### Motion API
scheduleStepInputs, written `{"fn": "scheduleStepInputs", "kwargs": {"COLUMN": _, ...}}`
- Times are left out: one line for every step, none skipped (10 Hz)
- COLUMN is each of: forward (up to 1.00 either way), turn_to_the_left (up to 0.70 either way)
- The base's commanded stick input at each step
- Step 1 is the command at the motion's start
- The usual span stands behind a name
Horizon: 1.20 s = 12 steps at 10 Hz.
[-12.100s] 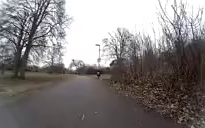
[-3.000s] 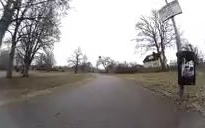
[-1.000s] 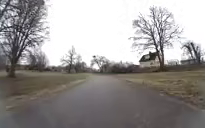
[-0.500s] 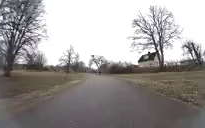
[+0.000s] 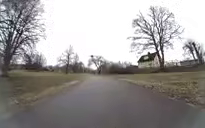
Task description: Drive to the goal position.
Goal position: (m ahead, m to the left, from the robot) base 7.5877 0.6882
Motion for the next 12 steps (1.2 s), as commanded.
{"fn": "scheduleStepInputs", "kwargs": {"forward": 1.0, "turn_to_the_left": 0.0}}
{"fn": "scheduleStepInputs", "kwargs": {"forward": 1.0, "turn_to_the_left": 0.0}}
{"fn": "scheduleStepInputs", "kwargs": {"forward": 1.0, "turn_to_the_left": 0.0}}
{"fn": "scheduleStepInputs", "kwargs": {"forward": 1.0, "turn_to_the_left": 0.0}}
{"fn": "scheduleStepInputs", "kwargs": {"forward": 1.0, "turn_to_the_left": 0.0}}
{"fn": "scheduleStepInputs", "kwargs": {"forward": 1.0, "turn_to_the_left": 0.0}}
{"fn": "scheduleStepInputs", "kwargs": {"forward": 1.0, "turn_to_the_left": 0.0}}
{"fn": "scheduleStepInputs", "kwargs": {"forward": 1.0, "turn_to_the_left": 0.0}}
{"fn": "scheduleStepInputs", "kwargs": {"forward": 1.0, "turn_to_the_left": 0.0}}
{"fn": "scheduleStepInputs", "kwargs": {"forward": 1.0, "turn_to_the_left": 0.0}}
{"fn": "scheduleStepInputs", "kwargs": {"forward": 1.0, "turn_to_the_left": 0.0}}
{"fn": "scheduleStepInputs", "kwargs": {"forward": 1.0, "turn_to_the_left": 0.0}}
